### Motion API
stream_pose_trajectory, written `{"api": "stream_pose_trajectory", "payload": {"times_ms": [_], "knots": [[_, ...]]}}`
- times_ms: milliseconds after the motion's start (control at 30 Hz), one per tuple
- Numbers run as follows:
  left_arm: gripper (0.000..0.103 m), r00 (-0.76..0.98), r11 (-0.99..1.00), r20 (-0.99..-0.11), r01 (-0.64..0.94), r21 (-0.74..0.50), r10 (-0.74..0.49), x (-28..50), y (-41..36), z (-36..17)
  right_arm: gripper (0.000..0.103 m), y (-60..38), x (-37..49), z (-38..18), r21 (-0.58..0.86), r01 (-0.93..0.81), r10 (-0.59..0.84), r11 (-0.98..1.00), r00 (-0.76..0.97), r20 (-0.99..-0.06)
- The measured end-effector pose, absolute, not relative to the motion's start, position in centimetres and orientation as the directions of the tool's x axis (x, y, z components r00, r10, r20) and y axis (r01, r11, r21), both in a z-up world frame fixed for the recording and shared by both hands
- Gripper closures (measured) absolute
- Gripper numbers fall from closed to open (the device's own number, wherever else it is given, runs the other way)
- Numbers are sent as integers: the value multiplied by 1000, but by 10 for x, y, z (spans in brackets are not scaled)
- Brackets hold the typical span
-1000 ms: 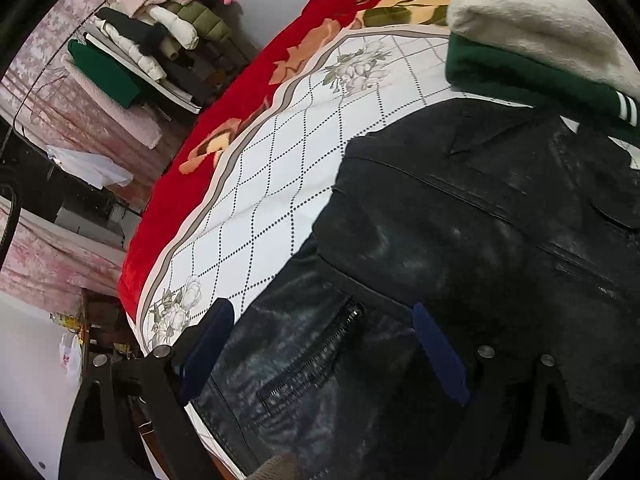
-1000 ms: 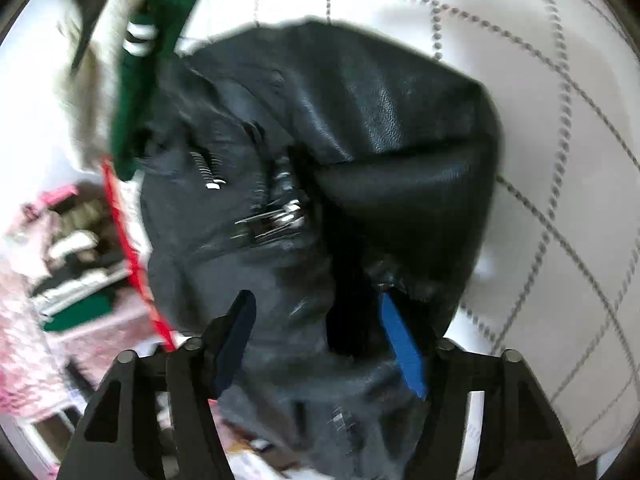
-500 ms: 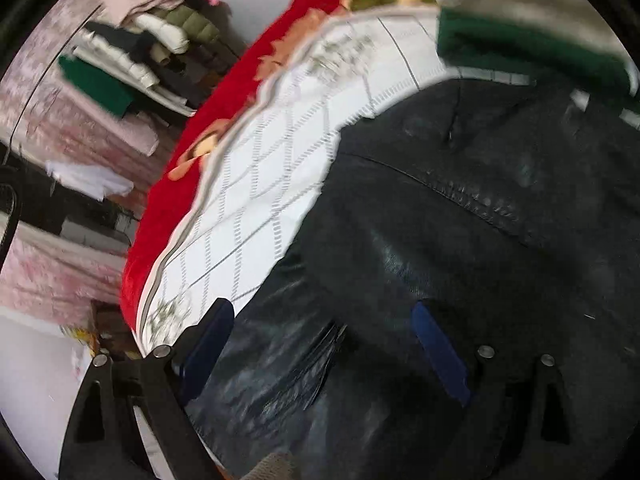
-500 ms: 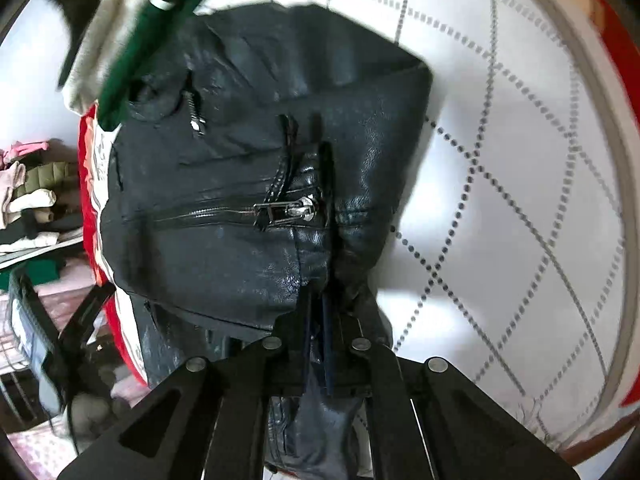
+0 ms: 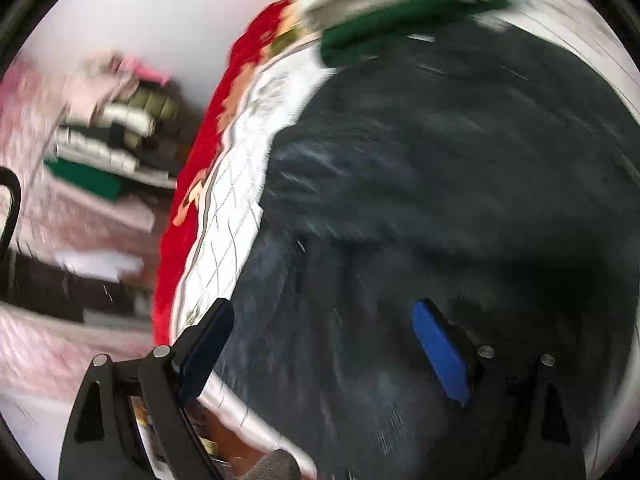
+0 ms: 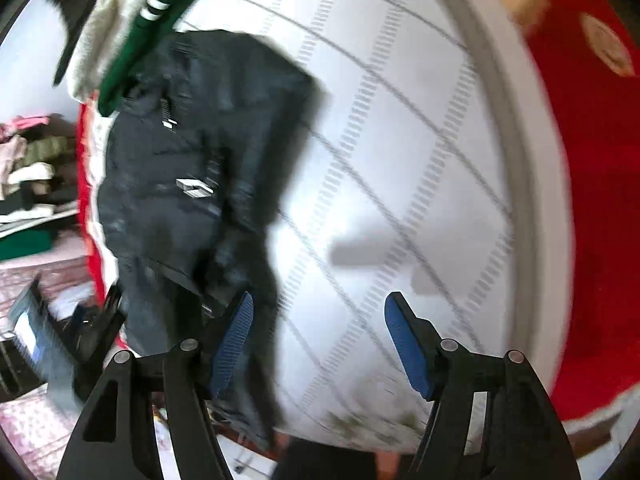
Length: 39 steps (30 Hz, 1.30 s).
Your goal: Fold large clothes
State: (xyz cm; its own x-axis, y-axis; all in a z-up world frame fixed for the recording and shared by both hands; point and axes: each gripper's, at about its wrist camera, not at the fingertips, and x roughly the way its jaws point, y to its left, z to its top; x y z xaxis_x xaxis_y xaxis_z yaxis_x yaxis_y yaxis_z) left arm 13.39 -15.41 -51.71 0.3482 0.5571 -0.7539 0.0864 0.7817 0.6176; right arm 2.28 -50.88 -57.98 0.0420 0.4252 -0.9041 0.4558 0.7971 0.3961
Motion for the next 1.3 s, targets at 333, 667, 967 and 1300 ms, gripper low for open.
{"api": "stream_pose_trajectory", "payload": {"times_ms": [333,667,967,1300], "knots": [[11,334,692,-763,324,645,554,14,-266,-572,33,-553,-22,-582,272,507,330,818,-25,-944],[1,273,696,-737,245,675,619,32,-261,-593,33,-556,-8,-594,247,514,294,822,-11,-956],[0,268,749,-794,268,606,546,43,-277,-605,33,-543,-8,-605,263,517,322,814,-25,-946],[0,245,774,-770,102,624,589,69,-204,-579,33,-539,19,-604,412,492,415,767,110,-903]]}}
